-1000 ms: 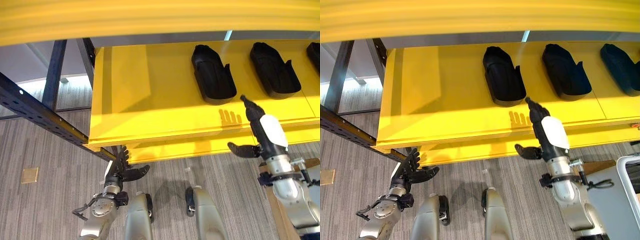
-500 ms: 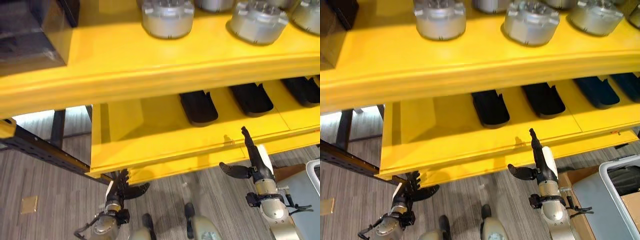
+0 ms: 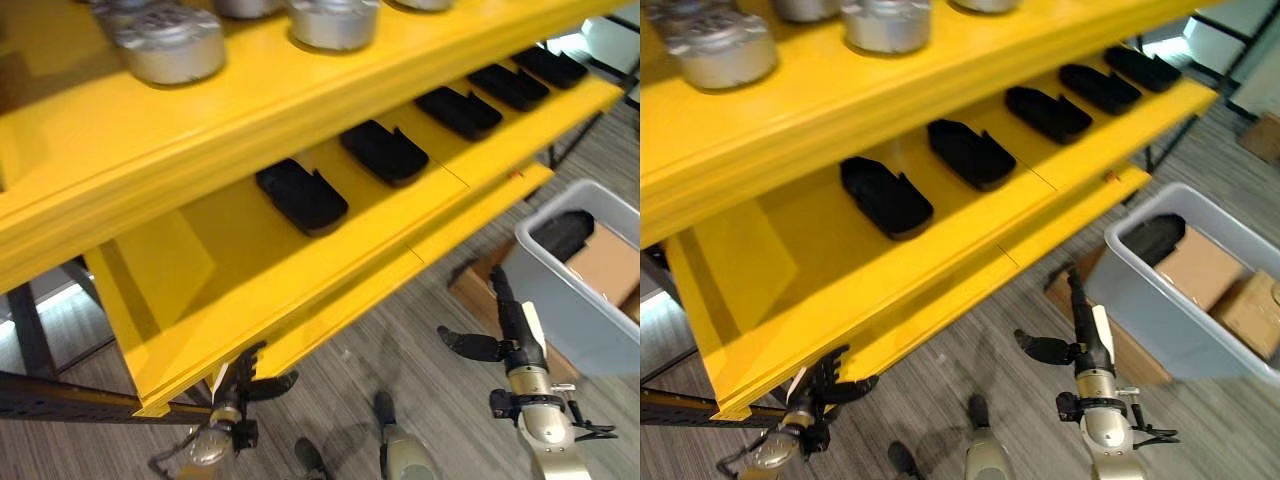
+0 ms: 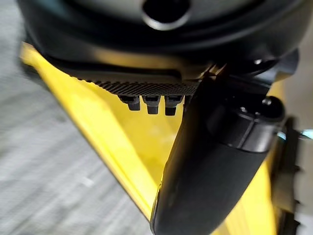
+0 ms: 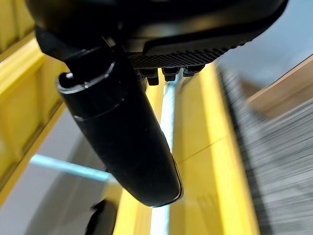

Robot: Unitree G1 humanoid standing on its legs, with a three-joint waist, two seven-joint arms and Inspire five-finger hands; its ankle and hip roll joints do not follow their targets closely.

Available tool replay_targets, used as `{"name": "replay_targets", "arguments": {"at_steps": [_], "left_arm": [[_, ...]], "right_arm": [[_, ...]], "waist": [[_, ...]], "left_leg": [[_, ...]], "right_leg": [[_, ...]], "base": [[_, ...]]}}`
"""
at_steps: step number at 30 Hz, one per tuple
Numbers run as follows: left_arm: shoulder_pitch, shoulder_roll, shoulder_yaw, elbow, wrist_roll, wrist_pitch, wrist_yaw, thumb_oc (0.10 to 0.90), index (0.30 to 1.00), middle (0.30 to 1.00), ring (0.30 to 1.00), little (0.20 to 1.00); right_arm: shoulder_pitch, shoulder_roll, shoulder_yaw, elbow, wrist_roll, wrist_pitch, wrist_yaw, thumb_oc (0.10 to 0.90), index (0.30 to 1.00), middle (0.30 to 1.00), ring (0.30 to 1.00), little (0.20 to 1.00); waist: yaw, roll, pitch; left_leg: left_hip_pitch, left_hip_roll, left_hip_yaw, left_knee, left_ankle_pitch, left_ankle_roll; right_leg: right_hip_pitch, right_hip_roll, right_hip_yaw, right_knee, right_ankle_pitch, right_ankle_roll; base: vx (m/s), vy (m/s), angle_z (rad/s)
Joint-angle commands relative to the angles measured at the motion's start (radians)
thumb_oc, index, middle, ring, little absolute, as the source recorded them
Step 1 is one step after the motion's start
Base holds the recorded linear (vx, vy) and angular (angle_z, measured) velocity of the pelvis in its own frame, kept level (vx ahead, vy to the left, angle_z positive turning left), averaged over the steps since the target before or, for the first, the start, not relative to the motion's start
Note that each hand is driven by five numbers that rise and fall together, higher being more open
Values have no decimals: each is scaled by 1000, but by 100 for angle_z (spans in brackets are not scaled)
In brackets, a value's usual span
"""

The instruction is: Move parts from the plastic box to the shelf.

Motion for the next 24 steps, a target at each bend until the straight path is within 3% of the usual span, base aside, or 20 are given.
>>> {"name": "replay_targets", "arguments": {"at_steps": [1,2,3,5,6,9,15,19,21,24], "left_arm": [[52,12,146,-132,-6,-92,5,900,1000,1000,1000,1000],[85,12,172,-133,-7,-89,-4,900,1000,1000,1000,1000],[98,13,184,-134,-2,-86,-10,900,1000,1000,1000,1000],[129,-7,208,-120,1,-80,-22,900,1000,1000,1000,1000],[136,-13,211,-121,0,-80,-27,900,1000,1000,1000,1000],[154,-48,208,-119,10,-75,-52,900,1000,1000,1000,1000],[135,-58,172,-121,14,-73,-58,900,1000,1000,1000,1000],[85,-38,153,-139,16,-80,-37,900,1000,1000,1000,1000],[78,-35,151,-141,14,-80,-36,900,1000,1000,1000,1000],[68,-27,147,-157,8,-81,-34,900,1000,1000,1000,1000]], "right_arm": [[-67,-28,0,-99,10,-95,0,900,1000,1000,1000,1000],[-70,-27,4,-110,10,-93,7,900,1000,1000,1000,1000],[-68,-26,7,-113,12,-92,12,900,1000,1000,1000,1000],[-29,-30,-7,-134,11,-86,34,900,1000,1000,1000,1000],[-15,-35,-16,-145,12,-85,38,900,1000,1000,1000,1000],[16,-65,-43,-170,32,-90,53,900,1000,1000,1000,1000],[21,-85,-59,-182,23,-96,28,900,1000,1000,1000,1000],[22,-100,-45,-181,19,-100,25,900,1000,1000,1000,1000],[26,-98,-41,-180,25,-101,28,900,1000,1000,1000,1000],[30,-103,-22,-171,27,-101,32,900,1000,1000,1000,1000]], "waist": [[77,-41,-39],[96,-60,-47],[102,-75,-52],[96,-97,-59],[93,-93,-58],[58,-46,-62],[28,24,-47],[5,36,-20],[4,36,-18],[13,29,-8]], "left_leg": [[61,26,-75,7,-59,-91],[55,47,-39,30,-56,-104],[52,65,-15,52,-56,-112],[62,109,16,74,-39,-141],[69,124,21,75,-26,-154],[104,202,44,30,61,-219],[119,278,36,43,174,-282],[135,348,48,93,227,-304],[132,366,42,116,246,-310],[112,410,-18,221,301,-312]], "right_leg": [[66,-129,29,-86,135,74],[88,-157,-20,-138,186,87],[101,-155,-21,-173,203,89],[105,-127,2,-218,182,90],[107,-113,11,-220,170,86],[127,-20,9,-240,54,42],[145,61,12,-203,-36,-13],[95,119,47,-61,-134,-71],[92,134,55,-54,-145,-84],[98,187,95,-41,-178,-124]], "base": [[-163,-292,-250],[-96,-310,-194],[-70,-383,-162],[12,-392,-102],[72,-439,-93],[81,-341,-49],[90,-205,-1],[62,-253,-13],[56,-208,-24],[100,-303,-31]]}}
